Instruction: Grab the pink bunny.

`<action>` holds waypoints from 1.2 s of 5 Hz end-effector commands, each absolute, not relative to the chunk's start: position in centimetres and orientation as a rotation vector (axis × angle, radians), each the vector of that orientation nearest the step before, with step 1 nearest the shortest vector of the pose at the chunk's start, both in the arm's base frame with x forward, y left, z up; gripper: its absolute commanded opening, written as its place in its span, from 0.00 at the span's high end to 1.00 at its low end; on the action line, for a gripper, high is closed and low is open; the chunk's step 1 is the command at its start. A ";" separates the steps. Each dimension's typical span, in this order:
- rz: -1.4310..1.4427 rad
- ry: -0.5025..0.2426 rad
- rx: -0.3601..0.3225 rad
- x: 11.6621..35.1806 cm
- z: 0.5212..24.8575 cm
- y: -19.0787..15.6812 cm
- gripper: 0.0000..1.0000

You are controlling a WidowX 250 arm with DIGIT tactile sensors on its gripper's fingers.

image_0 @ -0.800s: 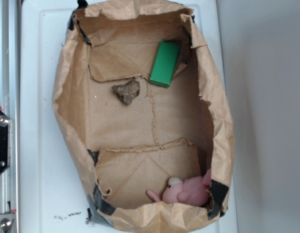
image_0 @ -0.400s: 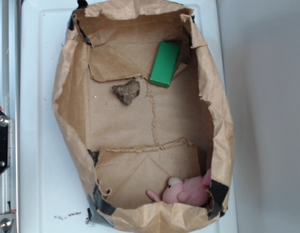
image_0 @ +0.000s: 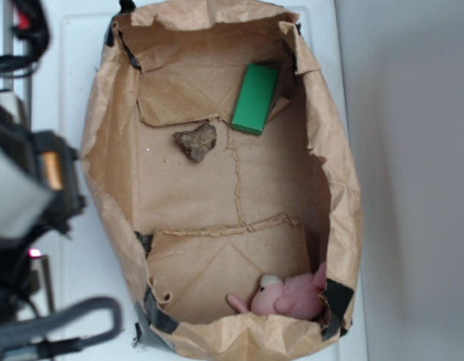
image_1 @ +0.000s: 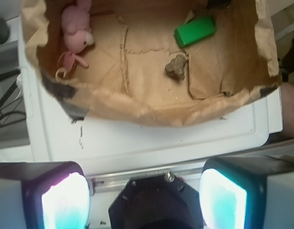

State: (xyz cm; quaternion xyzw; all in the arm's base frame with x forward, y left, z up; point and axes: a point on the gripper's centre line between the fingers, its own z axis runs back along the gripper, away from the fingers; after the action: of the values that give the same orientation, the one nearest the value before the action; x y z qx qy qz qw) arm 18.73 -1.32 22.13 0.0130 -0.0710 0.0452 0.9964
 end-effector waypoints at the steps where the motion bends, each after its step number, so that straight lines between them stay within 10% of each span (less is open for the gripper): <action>1: 0.021 -0.232 -0.033 23.6 18.6 -0.4 0.00; 3: 0.034 -0.212 0.000 27.0 13.8 0.9 0.00; 6: 0.110 -0.238 -0.056 28.1 16.1 3.7 0.00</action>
State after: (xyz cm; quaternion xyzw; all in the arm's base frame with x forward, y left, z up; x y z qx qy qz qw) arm 27.33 2.83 12.96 -0.0345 -0.0643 0.0465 0.9962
